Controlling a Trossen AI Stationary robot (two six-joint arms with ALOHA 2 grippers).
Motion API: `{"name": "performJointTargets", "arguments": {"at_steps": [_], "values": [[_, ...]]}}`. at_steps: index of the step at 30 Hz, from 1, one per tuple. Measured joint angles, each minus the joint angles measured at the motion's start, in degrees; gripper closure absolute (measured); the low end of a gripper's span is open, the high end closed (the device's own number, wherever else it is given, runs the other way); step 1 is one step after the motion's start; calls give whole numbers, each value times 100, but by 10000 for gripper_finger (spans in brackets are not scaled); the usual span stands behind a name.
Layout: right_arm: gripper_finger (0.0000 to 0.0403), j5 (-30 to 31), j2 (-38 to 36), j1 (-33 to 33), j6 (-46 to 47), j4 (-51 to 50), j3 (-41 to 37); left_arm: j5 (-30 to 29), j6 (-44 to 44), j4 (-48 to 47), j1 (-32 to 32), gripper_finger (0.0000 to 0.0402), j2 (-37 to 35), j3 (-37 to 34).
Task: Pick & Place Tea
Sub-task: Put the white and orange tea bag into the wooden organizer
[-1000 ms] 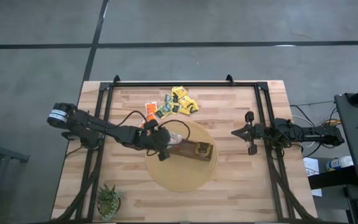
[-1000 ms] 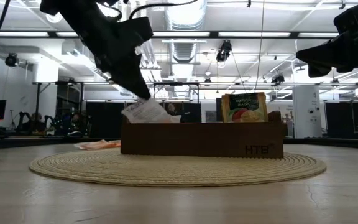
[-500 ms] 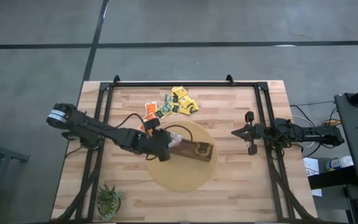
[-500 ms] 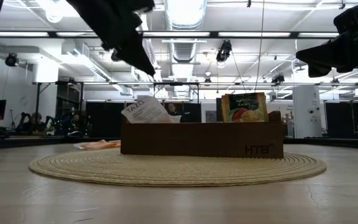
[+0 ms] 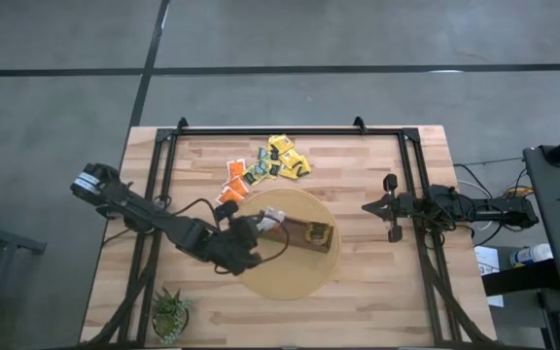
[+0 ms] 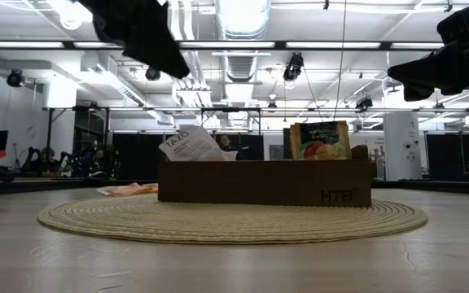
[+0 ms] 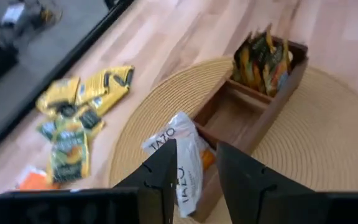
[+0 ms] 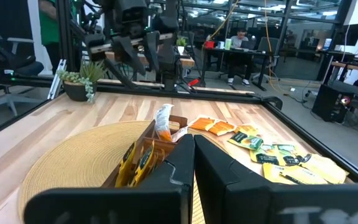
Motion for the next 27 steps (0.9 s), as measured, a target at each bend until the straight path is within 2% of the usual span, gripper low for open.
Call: {"name": "performJointTargets", "arguments": {"at_steps": [5, 9, 13, 17, 27], "values": [[394, 0, 0, 1, 1, 0, 0, -39, -453, 193, 14, 294, 30, -403], [394, 0, -2, 1, 0, 0, 0, -162, -667, 991, 92, 294, 25, -882], [394, 0, -2, 1, 0, 0, 0, -130, -425, 1837, 143, 294, 29, -1239], [394, 0, -2, 0, 0, 0, 0, 179, -529, 1901, 324, 294, 33, -1375], [394, 0, -7, 0, 1, 0, 0, 475, -584, 2125, 583, 294, 34, -1595]]}}
